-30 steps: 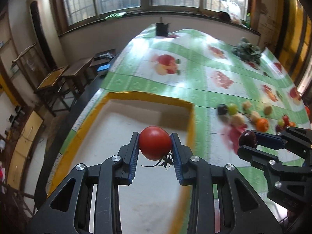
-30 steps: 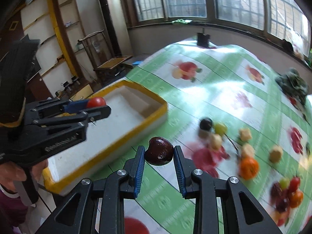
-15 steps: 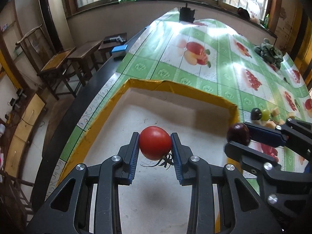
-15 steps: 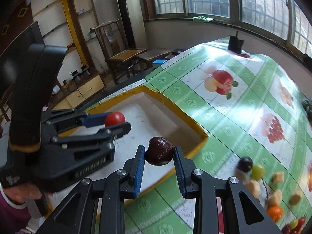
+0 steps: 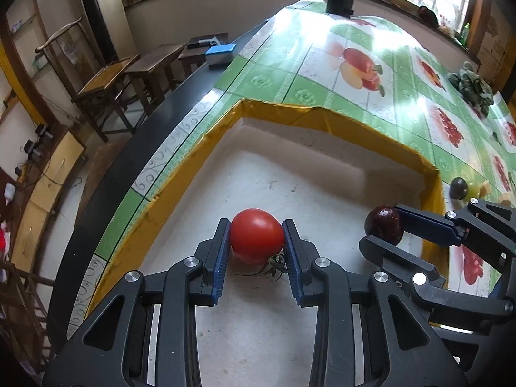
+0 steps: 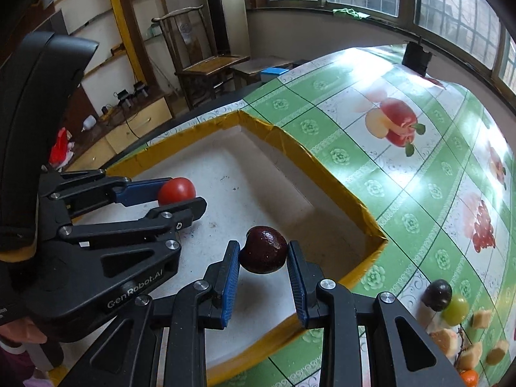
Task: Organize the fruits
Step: 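Carry both fruits over the white tray and open both tools to drop them, then withdraw both open tools from the tray back toward the fruits on the table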
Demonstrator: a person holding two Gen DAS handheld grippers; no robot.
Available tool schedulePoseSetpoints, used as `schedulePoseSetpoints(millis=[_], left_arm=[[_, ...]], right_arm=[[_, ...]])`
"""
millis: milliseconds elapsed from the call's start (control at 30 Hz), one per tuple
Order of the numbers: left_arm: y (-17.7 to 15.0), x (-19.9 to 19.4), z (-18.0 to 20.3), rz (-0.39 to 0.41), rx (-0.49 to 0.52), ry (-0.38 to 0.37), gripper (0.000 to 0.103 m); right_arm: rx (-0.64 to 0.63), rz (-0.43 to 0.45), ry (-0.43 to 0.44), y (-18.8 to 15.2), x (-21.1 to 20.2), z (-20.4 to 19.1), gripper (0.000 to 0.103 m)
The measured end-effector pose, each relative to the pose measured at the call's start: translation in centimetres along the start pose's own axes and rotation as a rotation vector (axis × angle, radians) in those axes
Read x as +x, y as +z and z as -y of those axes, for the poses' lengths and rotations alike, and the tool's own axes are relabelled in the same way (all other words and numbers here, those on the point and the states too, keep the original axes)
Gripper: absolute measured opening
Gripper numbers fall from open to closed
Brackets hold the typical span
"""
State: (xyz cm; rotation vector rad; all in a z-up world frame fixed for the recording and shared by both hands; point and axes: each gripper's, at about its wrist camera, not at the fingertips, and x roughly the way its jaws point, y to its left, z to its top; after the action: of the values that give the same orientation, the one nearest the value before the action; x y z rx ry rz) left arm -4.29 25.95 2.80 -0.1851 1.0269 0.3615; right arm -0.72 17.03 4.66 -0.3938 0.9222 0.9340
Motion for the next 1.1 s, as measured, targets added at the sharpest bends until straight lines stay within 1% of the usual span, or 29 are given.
schedulePoseSetpoints(millis=[133, 167, 200, 233, 300, 400, 567, 767, 867, 1100], left_arm=[[0.1, 0.2, -0.4, -0.005, -0.024, -0.01, 0.032], [0.1, 0.3, -0.5, -0.008, -0.025, -0.007, 0.035], [0.1, 0.2, -0.4, -0.009, -0.023, 0.0, 0.041], [0.0, 0.2, -0.4, -0.008, -0.021, 0.009, 0.044], [-0.1, 0.1, -0.6, -0.006, -0.026, 0.02, 0.049], [-0.2, -0.1, -1.3, -0.011, -0.06, 0.001, 0.056], [-0.6, -1.9, -1.5, 0.025, -0.068, 0.006, 0.056], [-1.5, -4.8, -0.1, 0.089, -0.043, -0.013, 0.056], [-2.2, -6.3, 1.1, 0.114, -0.023, -0.043, 0.056], [-3.7, -8.3, 5.2, 0.127, 0.044, -0.117, 0.058]], right_arm=[[-0.029, -0.02, -0.017, 0.3, 0.5, -0.4, 0.03], [-0.032, -0.024, -0.015, 0.4, 0.7, -0.5, 0.034], [-0.037, -0.03, -0.006, 0.5, 1.0, -0.5, 0.036], [-0.044, -0.034, -0.002, 0.5, 1.1, -0.6, 0.041], [-0.059, -0.043, -0.01, 0.6, 1.3, -1.0, 0.042], [-0.039, -0.035, 0.007, 0.5, 1.0, -0.7, 0.042], [0.006, 0.01, 0.017, -0.1, -1.4, 0.0, 0.042], [0.075, 0.091, 0.02, -1.9, -5.7, 1.0, 0.045], [0.101, 0.106, 0.007, -3.3, -7.3, 1.7, 0.046], [0.181, 0.123, -0.031, -7.4, -10.3, 4.2, 0.046]])
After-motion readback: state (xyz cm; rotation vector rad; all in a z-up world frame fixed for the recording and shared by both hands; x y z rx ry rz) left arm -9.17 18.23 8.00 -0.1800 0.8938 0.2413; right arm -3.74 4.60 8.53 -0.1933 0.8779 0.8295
